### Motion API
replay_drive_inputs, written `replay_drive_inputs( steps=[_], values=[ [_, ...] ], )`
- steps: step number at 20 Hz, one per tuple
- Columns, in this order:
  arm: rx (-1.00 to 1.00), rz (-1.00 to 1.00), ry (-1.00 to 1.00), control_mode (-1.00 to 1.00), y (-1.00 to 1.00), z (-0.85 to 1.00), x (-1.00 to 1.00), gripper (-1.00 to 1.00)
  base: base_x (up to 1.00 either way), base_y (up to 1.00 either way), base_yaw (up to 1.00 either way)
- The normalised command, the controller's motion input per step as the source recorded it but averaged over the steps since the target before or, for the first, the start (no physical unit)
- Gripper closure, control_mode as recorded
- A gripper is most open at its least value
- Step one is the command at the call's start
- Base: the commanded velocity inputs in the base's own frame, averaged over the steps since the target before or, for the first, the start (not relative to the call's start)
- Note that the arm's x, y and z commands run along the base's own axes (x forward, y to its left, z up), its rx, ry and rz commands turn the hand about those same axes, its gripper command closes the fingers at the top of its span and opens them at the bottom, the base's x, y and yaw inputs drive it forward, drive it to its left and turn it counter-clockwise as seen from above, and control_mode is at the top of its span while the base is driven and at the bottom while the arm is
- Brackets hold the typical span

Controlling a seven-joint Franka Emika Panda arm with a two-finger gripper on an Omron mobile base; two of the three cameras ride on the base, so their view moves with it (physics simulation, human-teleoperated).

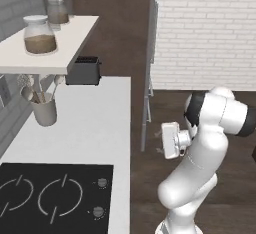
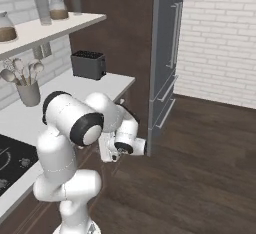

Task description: Take a straw from the drawer in front and place it inside the glass cup on the dining counter.

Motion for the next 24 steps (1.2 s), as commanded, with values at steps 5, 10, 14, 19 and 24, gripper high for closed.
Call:
replay_drive_inputs(
  steps=[5,10,14,19,24],
  values=[
    [0.0,0.07,-0.1,-1.0,0.39,-0.42,0.33,-1.0,0.0,0.0,0.0],
    [0.0,0.03,-0.1,-1.0,0.23,-0.33,0.19,-1.0,0.0,0.0,0.0],
    [0.0,0.03,-0.12,-1.0,0.14,-0.24,0.18,-1.0,0.0,0.0,0.0],
    [0.0,0.06,-0.1,-1.0,0.15,-0.27,0.21,-1.0,0.0,0.0,0.0],
    [0.0,0.07,-0.06,-1.0,0.21,-0.28,0.38,-1.0,0.0,0.0,0.0]
  ],
)
